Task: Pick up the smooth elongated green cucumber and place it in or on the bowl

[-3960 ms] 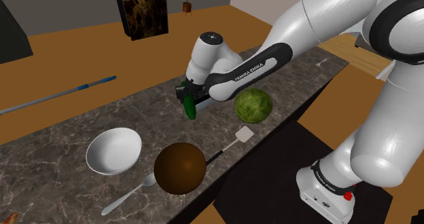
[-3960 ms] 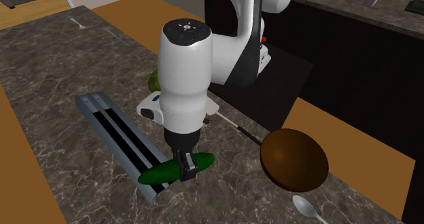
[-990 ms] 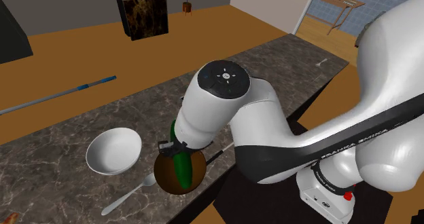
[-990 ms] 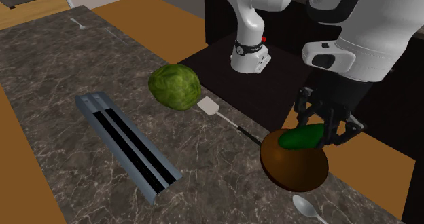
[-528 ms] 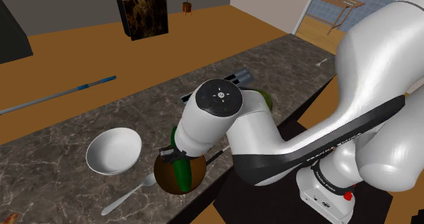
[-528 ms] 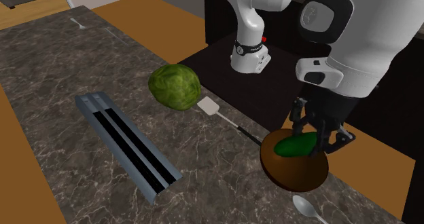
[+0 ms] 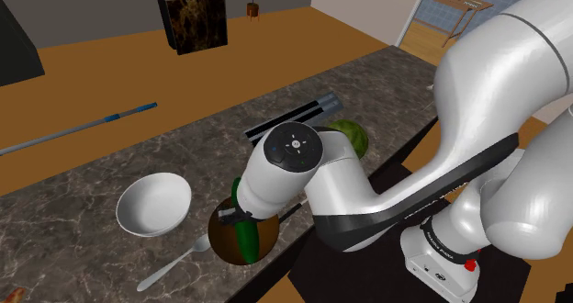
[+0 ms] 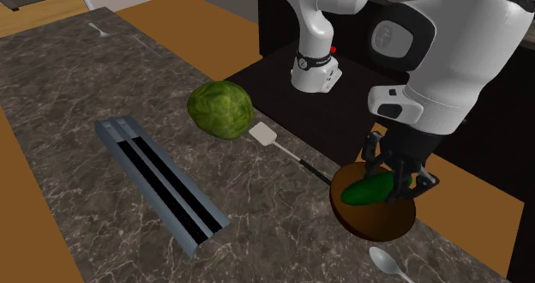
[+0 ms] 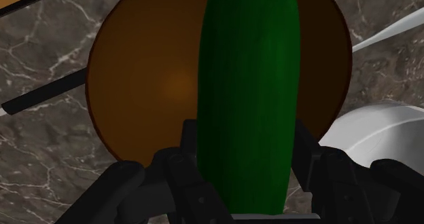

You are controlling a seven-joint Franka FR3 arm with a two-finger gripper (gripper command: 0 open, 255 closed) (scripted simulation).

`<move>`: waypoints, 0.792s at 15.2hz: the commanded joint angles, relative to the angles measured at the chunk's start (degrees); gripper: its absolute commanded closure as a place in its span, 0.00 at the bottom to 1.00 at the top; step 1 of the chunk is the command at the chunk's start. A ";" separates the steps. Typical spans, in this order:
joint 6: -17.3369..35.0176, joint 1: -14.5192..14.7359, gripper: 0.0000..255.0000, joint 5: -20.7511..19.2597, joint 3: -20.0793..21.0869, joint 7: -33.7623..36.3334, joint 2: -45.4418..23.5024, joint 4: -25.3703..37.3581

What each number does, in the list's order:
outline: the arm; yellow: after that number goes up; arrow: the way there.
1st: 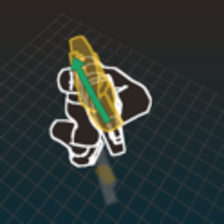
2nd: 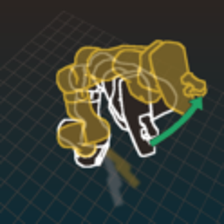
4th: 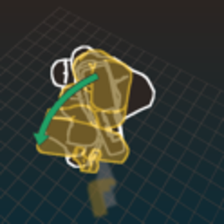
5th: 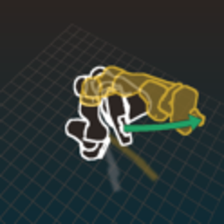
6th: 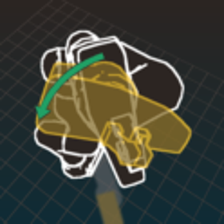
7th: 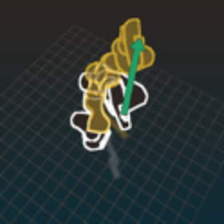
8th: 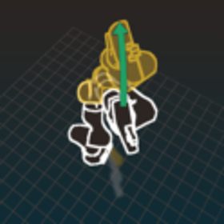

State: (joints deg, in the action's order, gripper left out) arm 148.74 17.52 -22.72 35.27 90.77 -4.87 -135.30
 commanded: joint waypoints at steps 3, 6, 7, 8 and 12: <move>0.05 0.01 1.00 -0.10 -0.02 0.07 -0.07 0.01; 0.05 0.01 0.00 -0.10 -0.02 0.06 -0.06 0.01; 0.05 0.01 0.00 -0.10 -0.02 0.06 -0.06 0.01; 0.05 0.01 0.00 -0.10 -0.02 0.06 -0.06 0.01; -4.06 -0.34 0.00 8.61 1.58 -6.04 6.51 -0.36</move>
State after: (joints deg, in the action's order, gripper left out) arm 146.03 17.36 -17.33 36.45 87.09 -0.68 -135.45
